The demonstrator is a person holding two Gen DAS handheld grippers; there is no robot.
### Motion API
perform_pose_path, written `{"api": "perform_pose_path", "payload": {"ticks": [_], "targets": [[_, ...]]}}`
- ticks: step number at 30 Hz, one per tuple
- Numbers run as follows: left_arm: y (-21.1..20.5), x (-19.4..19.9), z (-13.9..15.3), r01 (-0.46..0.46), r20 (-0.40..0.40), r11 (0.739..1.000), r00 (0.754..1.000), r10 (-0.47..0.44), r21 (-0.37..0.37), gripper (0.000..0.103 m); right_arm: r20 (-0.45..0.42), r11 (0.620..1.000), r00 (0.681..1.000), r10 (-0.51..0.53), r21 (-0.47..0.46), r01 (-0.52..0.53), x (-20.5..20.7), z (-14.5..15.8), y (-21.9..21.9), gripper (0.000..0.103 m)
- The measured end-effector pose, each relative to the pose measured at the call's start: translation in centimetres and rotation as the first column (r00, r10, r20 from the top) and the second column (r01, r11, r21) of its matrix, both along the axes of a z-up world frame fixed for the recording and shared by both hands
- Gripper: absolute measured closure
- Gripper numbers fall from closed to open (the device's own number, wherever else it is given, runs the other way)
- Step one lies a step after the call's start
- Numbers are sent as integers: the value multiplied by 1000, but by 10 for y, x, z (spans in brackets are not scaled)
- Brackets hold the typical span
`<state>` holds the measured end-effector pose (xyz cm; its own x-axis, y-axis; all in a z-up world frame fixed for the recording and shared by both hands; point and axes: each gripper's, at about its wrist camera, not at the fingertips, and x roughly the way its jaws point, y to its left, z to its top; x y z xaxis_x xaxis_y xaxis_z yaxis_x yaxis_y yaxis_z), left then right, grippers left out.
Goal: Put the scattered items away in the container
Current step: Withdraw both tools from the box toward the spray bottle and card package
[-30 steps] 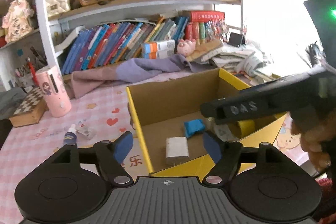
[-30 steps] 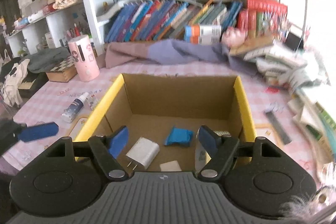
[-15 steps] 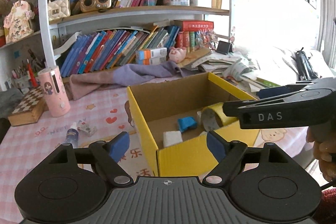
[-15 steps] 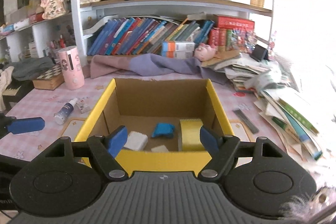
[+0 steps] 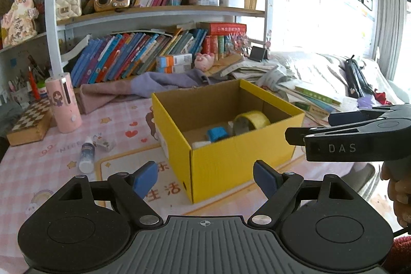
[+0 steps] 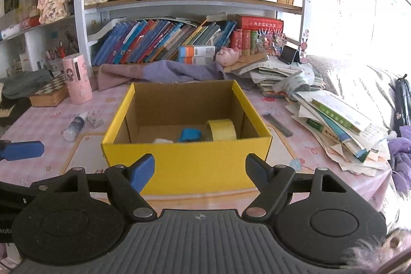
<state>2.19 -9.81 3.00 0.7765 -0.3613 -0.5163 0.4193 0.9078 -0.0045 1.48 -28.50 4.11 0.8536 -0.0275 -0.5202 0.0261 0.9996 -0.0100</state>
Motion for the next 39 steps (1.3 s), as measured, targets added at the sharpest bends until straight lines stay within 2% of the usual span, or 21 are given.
{"api": "perform_pose_path", "payload": {"ticks": [5,13,20,30,39], "targets": [[7,-8,-12,4,-48,999,999,-2,46,16,-39,1000,999,8,-30,-9,-12,-10,13,22],[32,-20,-24,-25,-108,996,994,34,81,15,-149,999,988,27,35,-22,-22,-29,32,22],[58,-25,-32,-72,-151,990,984,90,119,11,-188,995,977,101,44,-94,-24,-37,66,21],[100,-33,-32,-170,-161,978,969,188,122,10,-241,979,949,202,61,-193,-16,-44,108,19],[127,-37,-27,-238,-128,966,960,250,104,10,-210,961,938,275,33,-275,-14,-37,140,19]]}}
